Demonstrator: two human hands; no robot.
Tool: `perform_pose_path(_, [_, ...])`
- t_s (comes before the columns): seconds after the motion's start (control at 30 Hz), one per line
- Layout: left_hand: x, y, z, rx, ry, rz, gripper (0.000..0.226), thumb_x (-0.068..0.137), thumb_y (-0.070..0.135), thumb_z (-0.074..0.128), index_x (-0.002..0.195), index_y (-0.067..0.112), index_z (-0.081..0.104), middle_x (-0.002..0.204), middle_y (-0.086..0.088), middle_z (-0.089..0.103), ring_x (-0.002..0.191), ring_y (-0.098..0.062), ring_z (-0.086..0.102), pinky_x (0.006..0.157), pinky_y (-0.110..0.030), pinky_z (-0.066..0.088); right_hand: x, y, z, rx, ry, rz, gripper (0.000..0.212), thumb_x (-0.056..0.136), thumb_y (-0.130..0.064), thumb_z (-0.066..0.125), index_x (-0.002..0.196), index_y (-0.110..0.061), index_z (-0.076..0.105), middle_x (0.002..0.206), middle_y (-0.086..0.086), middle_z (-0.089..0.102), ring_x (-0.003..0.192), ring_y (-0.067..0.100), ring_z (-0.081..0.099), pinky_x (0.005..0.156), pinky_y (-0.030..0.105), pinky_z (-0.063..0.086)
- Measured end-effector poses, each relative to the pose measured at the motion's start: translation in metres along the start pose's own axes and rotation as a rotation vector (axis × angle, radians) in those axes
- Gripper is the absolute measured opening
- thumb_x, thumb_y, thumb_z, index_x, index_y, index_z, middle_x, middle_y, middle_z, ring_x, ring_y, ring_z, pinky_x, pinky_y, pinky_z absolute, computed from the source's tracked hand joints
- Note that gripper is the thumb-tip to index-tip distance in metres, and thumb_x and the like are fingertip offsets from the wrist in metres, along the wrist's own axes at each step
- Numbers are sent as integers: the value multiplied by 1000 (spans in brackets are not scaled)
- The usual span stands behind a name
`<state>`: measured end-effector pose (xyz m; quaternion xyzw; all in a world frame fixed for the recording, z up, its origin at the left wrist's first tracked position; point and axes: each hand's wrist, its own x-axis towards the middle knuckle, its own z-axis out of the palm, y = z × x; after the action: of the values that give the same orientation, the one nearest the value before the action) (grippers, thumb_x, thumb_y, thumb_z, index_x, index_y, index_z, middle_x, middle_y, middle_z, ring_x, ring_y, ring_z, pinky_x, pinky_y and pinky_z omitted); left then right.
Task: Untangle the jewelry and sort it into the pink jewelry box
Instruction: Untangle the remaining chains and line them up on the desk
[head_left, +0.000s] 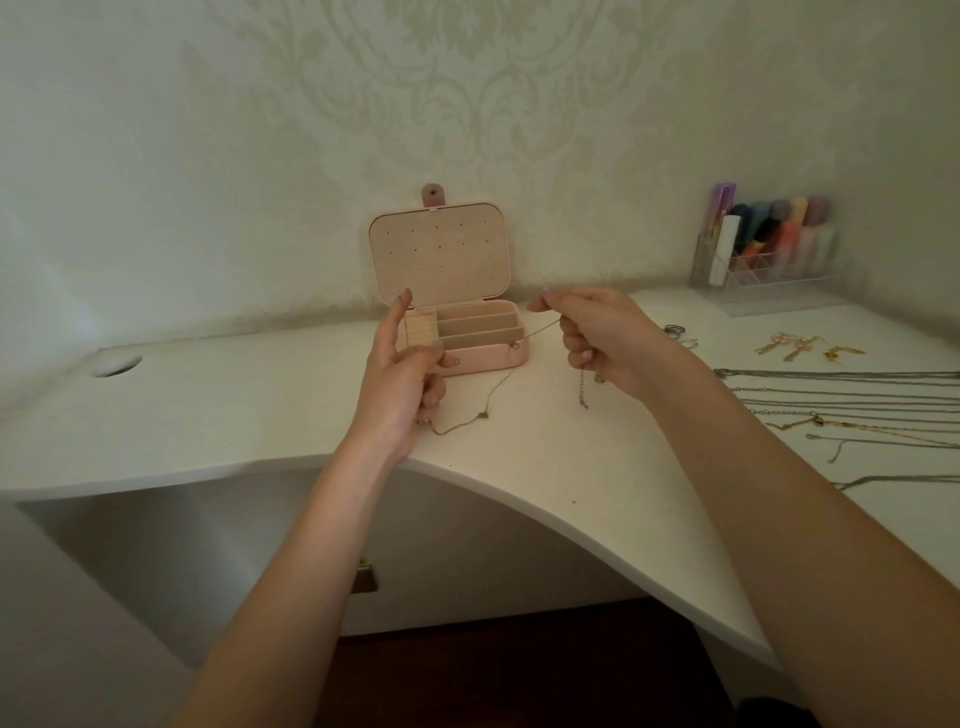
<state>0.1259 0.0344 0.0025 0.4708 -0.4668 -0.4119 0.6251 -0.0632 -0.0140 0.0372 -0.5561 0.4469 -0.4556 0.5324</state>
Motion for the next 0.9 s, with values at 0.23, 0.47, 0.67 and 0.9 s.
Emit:
perform_pose_path(0.23, [1, -3, 1, 67, 40, 39, 80, 88, -4, 49, 146, 41, 17, 70, -4, 56, 35, -10, 29, 36, -15, 21, -1, 4, -10, -543, 43, -156, 11, 77, -34, 76, 78, -24, 73, 38, -15, 33, 37, 3, 33, 46, 18, 27])
perform_pose_path(0.47, [3, -6, 0, 46, 32, 52, 40, 102, 19, 34, 139, 34, 38, 59, -3, 53, 31, -11, 28, 34, -16, 21, -9, -3, 4, -778, -180, -203, 11, 80, -34, 73, 83, -23, 74, 31, -19, 39, 34, -2, 41, 36, 9, 26])
perform_pose_path(0.67, [-1, -1, 2, -10, -96, 26, 37, 103, 16, 29, 132, 29, 48, 64, -4, 57, 31, -9, 31, 34, -16, 19, -8, 4, 15, -776, -201, -220, 12, 79, -37, 72, 74, -25, 73, 57, -10, 64, 49, 4, 51, 47, 16, 42])
perform_pose_path(0.9, [0, 11, -4, -663, -141, -106, 36, 103, 11, 29, 133, 17, 47, 89, -6, 73, 84, -18, 71, 67, -24, 57, -11, 13, 42, -699, -352, -339, 14, 78, -29, 75, 89, -20, 76, 81, -8, 70, 64, -7, 55, 69, 14, 46])
